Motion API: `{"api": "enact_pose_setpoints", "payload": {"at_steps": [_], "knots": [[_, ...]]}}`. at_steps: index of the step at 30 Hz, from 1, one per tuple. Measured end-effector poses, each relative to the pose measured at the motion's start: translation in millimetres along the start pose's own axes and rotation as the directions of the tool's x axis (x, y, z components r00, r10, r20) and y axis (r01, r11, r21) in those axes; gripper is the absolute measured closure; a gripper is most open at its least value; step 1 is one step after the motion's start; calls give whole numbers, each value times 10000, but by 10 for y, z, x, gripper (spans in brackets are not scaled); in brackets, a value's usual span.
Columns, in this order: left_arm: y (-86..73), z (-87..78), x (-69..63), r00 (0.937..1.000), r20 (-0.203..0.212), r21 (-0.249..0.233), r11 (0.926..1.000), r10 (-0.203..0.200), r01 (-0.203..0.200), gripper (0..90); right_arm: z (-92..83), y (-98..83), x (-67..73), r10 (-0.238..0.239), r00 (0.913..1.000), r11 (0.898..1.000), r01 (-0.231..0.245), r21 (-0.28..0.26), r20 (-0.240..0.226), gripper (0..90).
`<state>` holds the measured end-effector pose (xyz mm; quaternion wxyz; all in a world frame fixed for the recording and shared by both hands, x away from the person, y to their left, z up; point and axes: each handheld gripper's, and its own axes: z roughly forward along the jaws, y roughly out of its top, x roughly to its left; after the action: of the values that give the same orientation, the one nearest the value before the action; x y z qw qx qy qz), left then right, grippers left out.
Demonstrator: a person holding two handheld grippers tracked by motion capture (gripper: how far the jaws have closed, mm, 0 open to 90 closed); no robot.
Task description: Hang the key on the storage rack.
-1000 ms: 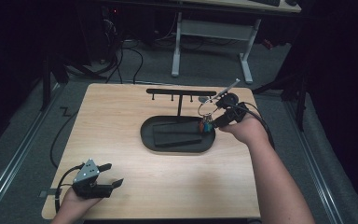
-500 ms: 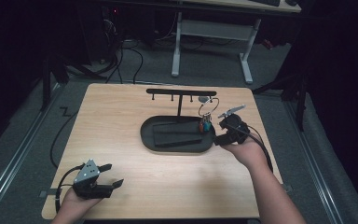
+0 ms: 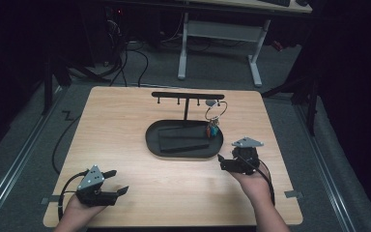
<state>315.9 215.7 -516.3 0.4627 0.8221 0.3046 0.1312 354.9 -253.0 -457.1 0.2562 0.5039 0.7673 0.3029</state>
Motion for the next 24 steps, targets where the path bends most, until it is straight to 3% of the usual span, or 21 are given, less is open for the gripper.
{"api": "enact_pose_setpoints", "payload": {"at_steps": [6,10,13,14,15,17,20,24], "knots": [[-2,-1,3,10000,-15,28,10000,8,-8,237,23,-356,91,13,9999,9961,-26,-878,-148,144],[-4,-7,2,10000,-50,34,10000,12,-12,236,22,-575,182,79,9998,9931,-103,-1171,-206,142],[-9,3,1,9999,-81,64,10000,-74,75,235,-50,-815,248,299,9995,9790,-308,-2017,-75,142],[-13,5,-4,9999,-109,25,10000,-93,93,235,-98,-844,256,640,9967,9771,-726,-2001,-490,139],[-18,3,-8,9999,-119,73,10000,-47,48,234,-134,-848,260,637,9958,9760,-758,-2042,-653,137],[-29,3,-18,9999,-152,135,9999,-26,28,231,-156,-882,271,398,9988,9744,-454,-2203,-300,142],[-39,-9,-20,9997,-217,137,9999,-98,101,228,-109,-887,243,585,9966,9764,-691,-2045,-574,142],[-45,-22,-14,9997,-213,133,9999,-84,87,226,-59,-876,226,627,9969,9769,-711,-2015,-477,142]]}}
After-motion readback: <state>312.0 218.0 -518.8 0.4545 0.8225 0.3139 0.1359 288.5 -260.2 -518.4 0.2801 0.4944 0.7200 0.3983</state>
